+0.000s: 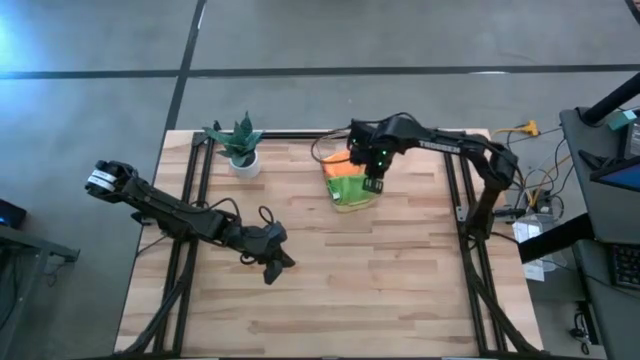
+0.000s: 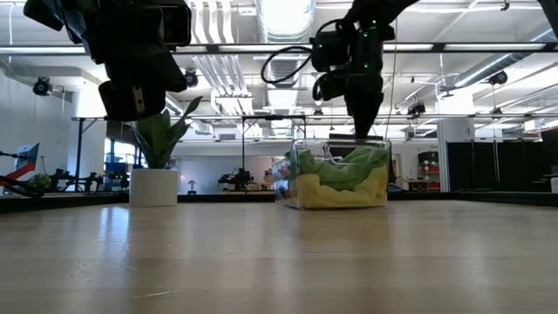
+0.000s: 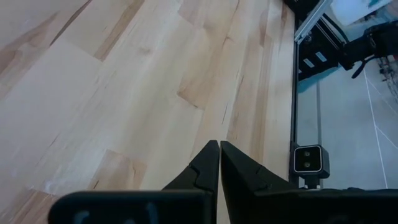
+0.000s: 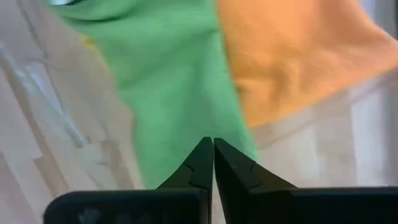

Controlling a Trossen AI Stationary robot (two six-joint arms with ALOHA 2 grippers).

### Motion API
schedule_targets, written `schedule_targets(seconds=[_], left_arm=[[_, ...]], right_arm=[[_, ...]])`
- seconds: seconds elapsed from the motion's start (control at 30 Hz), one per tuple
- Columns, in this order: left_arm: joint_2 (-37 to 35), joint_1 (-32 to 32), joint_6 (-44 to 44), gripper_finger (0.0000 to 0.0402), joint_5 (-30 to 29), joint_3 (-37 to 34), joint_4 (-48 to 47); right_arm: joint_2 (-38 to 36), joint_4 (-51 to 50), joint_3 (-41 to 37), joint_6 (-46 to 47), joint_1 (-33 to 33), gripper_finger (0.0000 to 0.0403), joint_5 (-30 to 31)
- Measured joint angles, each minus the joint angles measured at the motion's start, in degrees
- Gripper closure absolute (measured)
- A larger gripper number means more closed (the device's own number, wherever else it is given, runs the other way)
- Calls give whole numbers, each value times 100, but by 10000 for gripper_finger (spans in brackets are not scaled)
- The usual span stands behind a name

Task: Fold microfiber towels
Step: Put the folded green towel into the transparent bin

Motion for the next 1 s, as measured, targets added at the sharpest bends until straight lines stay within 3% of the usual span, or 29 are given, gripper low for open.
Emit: schedule_targets(seconds=[0.7, 1.0], left_arm=[[5, 42, -1, 402, -7, 0, -25], [8, 190, 140, 402, -35, 0, -15]], right_arm=[[482, 274, -269, 113, -187, 394, 312], [-512, -63, -26, 429, -196, 394, 358]])
